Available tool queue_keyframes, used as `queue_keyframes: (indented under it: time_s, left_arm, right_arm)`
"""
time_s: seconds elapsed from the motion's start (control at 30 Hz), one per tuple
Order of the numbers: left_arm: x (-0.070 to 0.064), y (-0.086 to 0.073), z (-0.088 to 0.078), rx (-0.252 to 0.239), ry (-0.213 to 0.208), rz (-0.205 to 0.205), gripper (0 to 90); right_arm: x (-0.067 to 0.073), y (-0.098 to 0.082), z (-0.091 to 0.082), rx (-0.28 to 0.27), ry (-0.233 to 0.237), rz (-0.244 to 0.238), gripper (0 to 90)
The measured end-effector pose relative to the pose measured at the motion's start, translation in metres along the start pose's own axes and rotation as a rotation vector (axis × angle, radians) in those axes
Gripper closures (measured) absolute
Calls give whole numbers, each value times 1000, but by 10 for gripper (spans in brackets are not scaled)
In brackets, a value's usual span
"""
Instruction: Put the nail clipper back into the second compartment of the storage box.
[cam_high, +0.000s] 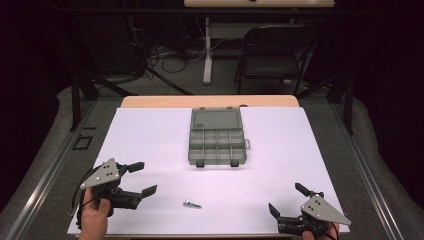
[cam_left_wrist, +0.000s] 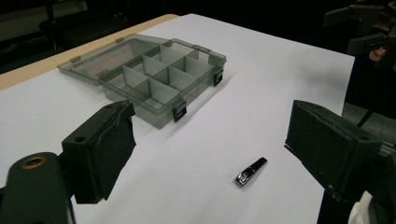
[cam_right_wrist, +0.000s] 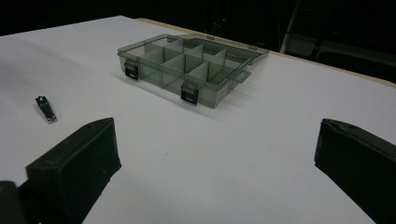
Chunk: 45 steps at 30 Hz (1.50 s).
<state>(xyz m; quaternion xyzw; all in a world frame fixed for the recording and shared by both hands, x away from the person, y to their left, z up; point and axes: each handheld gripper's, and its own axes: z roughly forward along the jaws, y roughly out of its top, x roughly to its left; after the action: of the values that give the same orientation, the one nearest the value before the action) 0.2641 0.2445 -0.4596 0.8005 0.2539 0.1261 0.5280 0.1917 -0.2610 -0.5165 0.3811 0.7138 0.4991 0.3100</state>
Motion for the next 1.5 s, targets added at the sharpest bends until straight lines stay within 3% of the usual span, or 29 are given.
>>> queue_keyframes:
  time_s: [0.37,0.53,1.17,1.33,1.5]
  left_arm:
    - [5,14,15,49,-93,-48,151]
    - [8,20,22,87,-96,-53,150]
    - [6,36,60,330,-156,-5,144]
    - [4,36,70,373,-178,18,75]
    - [1,32,80,426,-161,55,5]
  right_arm:
    - [0,-1,2,11,11,1,0]
    - [0,-1,2,10,11,7,0]
    - [-1,-2,3,16,19,13,0]
    - [-1,-1,3,18,20,13,0]
    - [-1,-2,3,21,24,15,0]
